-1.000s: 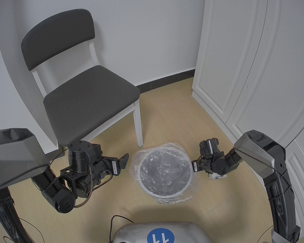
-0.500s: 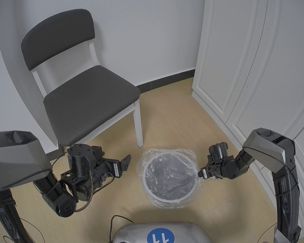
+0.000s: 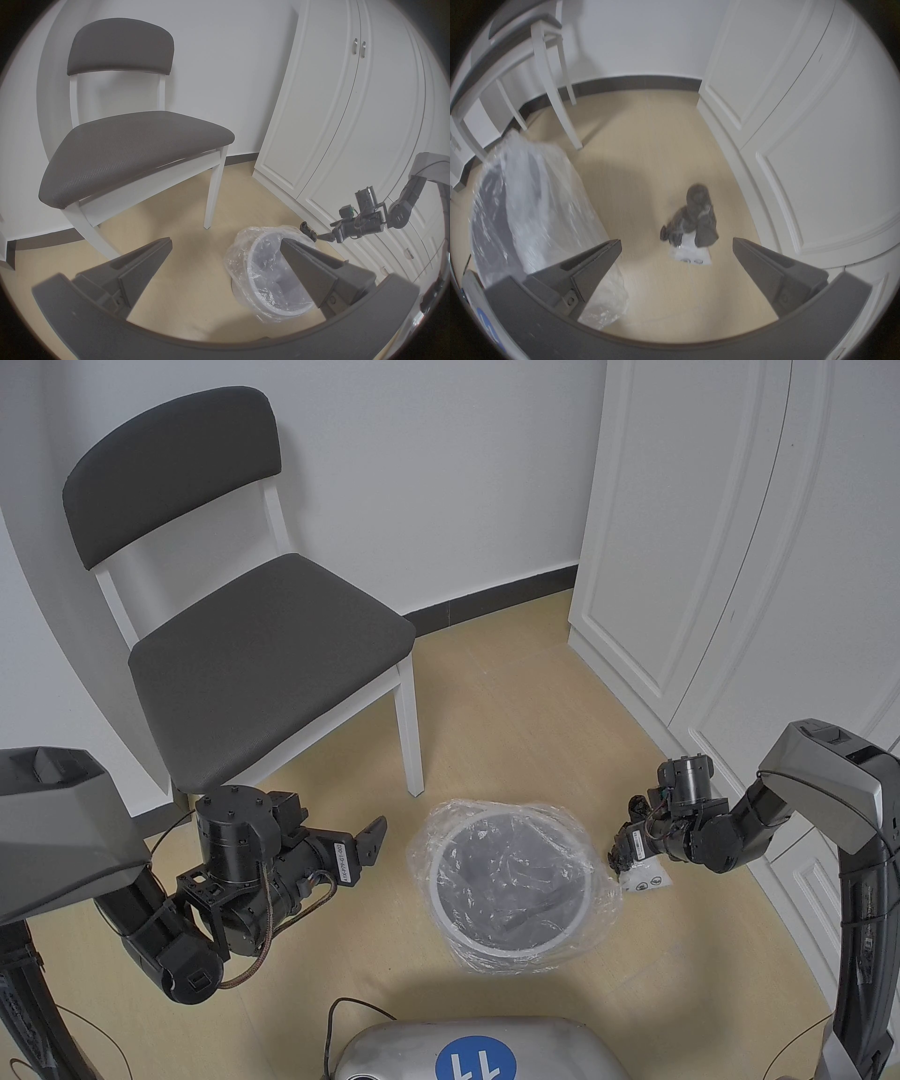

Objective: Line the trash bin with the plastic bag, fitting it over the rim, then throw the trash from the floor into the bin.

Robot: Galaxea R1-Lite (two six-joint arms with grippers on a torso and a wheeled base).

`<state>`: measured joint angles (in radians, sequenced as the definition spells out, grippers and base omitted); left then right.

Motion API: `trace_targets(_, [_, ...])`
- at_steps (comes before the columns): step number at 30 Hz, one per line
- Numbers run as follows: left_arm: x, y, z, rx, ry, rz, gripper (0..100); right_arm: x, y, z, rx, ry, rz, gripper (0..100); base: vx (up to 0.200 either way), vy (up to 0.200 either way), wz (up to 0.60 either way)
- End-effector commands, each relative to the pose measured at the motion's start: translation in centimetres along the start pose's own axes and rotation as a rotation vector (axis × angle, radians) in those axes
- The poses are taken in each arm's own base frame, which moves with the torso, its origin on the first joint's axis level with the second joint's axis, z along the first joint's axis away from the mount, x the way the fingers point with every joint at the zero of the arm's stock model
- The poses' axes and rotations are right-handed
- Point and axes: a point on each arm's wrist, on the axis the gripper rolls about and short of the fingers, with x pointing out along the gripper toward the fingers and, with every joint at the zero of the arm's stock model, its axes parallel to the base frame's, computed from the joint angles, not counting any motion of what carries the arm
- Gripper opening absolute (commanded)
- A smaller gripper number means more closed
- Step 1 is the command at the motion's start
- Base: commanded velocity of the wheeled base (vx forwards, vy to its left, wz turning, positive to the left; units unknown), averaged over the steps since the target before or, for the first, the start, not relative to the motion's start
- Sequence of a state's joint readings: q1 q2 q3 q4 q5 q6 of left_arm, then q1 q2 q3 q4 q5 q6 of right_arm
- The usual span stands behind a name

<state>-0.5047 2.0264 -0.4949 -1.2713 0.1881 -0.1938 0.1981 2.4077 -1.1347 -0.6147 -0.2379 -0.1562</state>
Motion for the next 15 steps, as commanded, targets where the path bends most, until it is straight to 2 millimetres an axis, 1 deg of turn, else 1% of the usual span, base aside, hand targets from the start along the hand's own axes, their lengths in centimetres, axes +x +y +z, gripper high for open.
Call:
trace_targets(1, [-0.1, 0.0, 0.3, -0.001, -0.01, -0.001, 100, -2.4, 0.9, 2.4, 0.001, -0.109, 0.02, 100, 0.0, 0.0, 0.0])
trace_targets(3, [-0.3, 0.0, 0.2, -0.001, -0.008, -0.001, 100, -3.3, 2.4, 3.1, -0.018, -0.151, 0.05, 100, 0.0, 0.0, 0.0])
trace_targets(4, [-0.3, 0.0, 0.2, -0.001, -0.008, -0.001, 100, -3.3, 2.4, 3.1, -0.018, -0.151, 0.05, 100, 0.0, 0.0, 0.0])
trace_targets(5, [-0.4, 0.0, 0.3, -0.002, -0.011, -0.002, 100, -4.1, 4.0, 3.7, -0.038, -0.176, 0.083, 100, 0.0, 0.0, 0.0])
trace_targets(6, [-0.4, 0.0, 0.3, -0.002, -0.011, -0.002, 100, -4.2, 4.2, 3.8, -0.04, -0.179, 0.086, 100, 0.0, 0.0, 0.0])
trace_targets(7, [-0.5, 0.0, 0.4, -0.002, -0.014, -0.002, 100, -4.9, 5.9, 4.1, -0.064, -0.191, 0.119, 100, 0.0, 0.0, 0.0])
trace_targets(9, [-0.4, 0.0, 0.5, -0.002, -0.016, -0.004, 100, -5.3, 7.3, 4.1, -0.095, -0.198, 0.142, 100, 0.0, 0.0, 0.0])
trace_targets(11, [-0.4, 0.0, 0.4, -0.002, -0.013, -0.002, 100, -4.8, 8.4, 3.6, -0.167, -0.192, 0.15, 100, 0.0, 0.0, 0.0])
trace_targets(12, [-0.4, 0.0, 0.4, -0.002, -0.013, -0.002, 100, -4.8, 8.4, 3.6, -0.167, -0.192, 0.15, 100, 0.0, 0.0, 0.0])
trace_targets(14, [-0.5, 0.0, 0.3, -0.001, -0.01, -0.003, 100, -3.3, 9.0, 2.8, -0.283, -0.181, 0.136, 100, 0.0, 0.0, 0.0])
trace_targets(15, [-0.5, 0.0, 0.3, -0.001, -0.008, -0.003, 100, -3.0, 9.3, 2.7, -0.313, -0.18, 0.136, 100, 0.0, 0.0, 0.0])
